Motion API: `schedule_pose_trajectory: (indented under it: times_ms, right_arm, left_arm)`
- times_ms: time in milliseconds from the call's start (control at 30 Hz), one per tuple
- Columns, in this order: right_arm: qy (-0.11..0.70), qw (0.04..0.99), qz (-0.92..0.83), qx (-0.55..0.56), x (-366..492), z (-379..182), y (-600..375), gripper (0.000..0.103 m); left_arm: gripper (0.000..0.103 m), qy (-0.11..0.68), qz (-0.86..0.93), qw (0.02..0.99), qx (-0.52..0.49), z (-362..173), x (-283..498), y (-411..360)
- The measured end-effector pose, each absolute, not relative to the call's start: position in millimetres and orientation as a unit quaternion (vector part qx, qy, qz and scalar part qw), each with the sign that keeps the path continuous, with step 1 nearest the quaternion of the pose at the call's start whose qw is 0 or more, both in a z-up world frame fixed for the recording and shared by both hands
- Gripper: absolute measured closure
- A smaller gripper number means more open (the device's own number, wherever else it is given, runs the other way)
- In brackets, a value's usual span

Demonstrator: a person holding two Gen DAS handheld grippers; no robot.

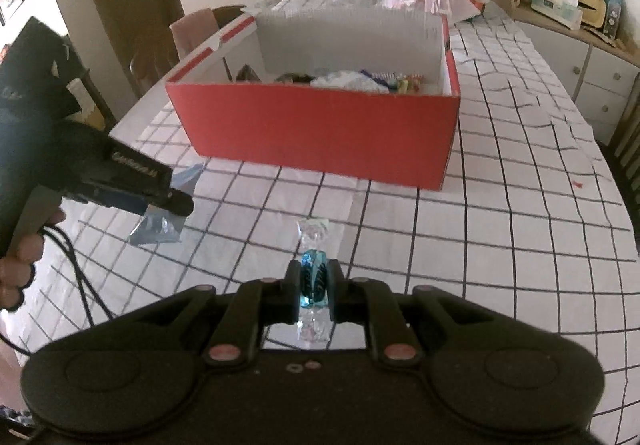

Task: Organize snacks
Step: 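Carry cookie pack and candy over the red box and open both tools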

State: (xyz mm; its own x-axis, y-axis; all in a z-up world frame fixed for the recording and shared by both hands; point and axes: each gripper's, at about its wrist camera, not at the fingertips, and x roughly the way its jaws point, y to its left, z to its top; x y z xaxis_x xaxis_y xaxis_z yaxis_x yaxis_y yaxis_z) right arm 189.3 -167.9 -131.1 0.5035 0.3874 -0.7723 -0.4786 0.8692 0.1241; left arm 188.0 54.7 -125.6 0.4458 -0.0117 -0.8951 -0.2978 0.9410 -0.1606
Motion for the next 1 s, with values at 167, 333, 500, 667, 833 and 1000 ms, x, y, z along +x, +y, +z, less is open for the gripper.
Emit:
schedule_pose_trajectory:
  times_ms: [167, 333, 500, 667, 833, 1000]
  right_arm:
    - [0.412, 0.876, 0.247, -0.047, 190, -113, -163, 0.092]
    - [0.388, 0.887, 0.248, -0.047, 196, -93, -159, 0.092]
    - [0.365, 0.896, 0.248, -0.053, 207, -76, -153, 0.092]
    - [0.347, 0.903, 0.248, -0.058, 223, -60, -144, 0.092]
    - [0.337, 0.907, 0.245, -0.061, 240, -49, -137, 0.092]
    - [0.331, 0.911, 0.238, -0.058, 262, -42, -132, 0.092]
  left_arm:
    - [0.056, 0.499, 0.067, 0.852, -0.143, -104, 184, 54]
    - [0.056, 0.482, 0.051, 0.864, -0.139, -80, 185, 54]
    - [0.056, 0.461, 0.039, 0.877, -0.128, -59, 195, 52]
    - [0.056, 0.449, 0.033, 0.885, -0.117, -41, 209, 50]
    - [0.056, 0.451, 0.03, 0.885, -0.112, -31, 230, 50]
    - [0.056, 0.455, 0.029, 0.884, -0.101, -25, 254, 50]
